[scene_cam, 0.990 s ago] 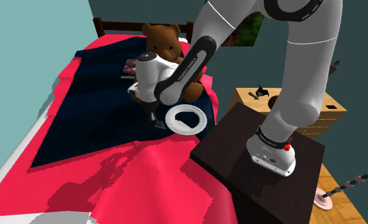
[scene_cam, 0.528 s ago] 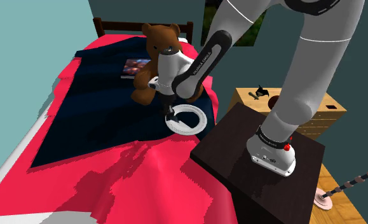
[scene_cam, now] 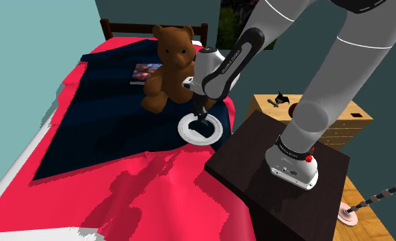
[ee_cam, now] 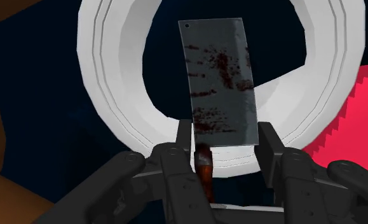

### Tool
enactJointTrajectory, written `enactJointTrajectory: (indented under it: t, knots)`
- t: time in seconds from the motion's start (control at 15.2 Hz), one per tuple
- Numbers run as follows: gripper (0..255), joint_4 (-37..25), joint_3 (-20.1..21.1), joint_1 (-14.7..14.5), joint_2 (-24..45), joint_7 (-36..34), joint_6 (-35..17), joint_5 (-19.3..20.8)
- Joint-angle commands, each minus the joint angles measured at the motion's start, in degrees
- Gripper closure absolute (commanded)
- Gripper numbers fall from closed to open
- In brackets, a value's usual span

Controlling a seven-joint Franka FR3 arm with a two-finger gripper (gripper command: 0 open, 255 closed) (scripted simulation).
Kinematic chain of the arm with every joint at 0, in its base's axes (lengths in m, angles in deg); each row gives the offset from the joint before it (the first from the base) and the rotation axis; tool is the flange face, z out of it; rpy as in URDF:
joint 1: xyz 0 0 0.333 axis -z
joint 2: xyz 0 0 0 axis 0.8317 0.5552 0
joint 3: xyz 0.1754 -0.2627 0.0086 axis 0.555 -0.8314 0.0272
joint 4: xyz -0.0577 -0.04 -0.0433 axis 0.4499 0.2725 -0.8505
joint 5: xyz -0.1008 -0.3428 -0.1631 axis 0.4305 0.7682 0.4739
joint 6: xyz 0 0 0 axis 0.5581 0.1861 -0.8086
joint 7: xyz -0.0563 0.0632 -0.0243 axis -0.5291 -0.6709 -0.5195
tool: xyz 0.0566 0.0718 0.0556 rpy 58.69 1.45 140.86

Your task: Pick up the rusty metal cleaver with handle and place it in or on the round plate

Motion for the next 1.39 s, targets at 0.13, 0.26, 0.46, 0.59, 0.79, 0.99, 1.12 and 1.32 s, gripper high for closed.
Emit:
enactJointTrajectory:
  t: [0.13,0.26,0.46,0.59,0.79,0.99,1.12,1.32]
  knots:
    - [255,0.2,-1.2,0.2,3.0,-0.8,-3.0,2.7]
    - [255,0.0,-2.1,-0.2,5.0,-2.3,-4.7,4.7]
    - [255,-0.5,-3.9,-1.4,8.1,-4.4,-7.2,7.8]
    - [255,-0.8,-5.4,-2.4,10.1,-5.8,-8.8,9.6]
    - [255,-1.5,-7.8,-4.2,13.1,-7.6,-11.1,12.1]
    - [255,-1.9,-9.0,-5.3,14.5,-8.3,-12.2,13.0]
    - [255,-1.9,-9.0,-5.3,14.5,-8.3,-12.2,13.0]
    - [0,-1.9,-8.9,-5.2,14.5,-8.3,-12.1,13.0]
